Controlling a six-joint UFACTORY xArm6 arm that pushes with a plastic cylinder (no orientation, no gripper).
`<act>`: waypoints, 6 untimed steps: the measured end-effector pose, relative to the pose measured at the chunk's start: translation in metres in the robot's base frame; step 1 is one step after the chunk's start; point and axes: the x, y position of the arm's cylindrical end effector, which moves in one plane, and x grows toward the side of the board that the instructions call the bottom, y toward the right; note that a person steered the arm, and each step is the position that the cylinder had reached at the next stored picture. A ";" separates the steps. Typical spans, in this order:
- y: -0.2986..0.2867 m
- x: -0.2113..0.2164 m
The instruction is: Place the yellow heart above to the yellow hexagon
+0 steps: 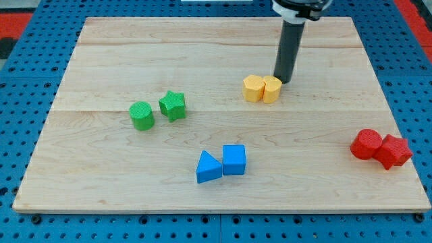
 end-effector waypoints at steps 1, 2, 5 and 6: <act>0.010 0.073; -0.020 0.057; -0.069 -0.063; -0.065 -0.069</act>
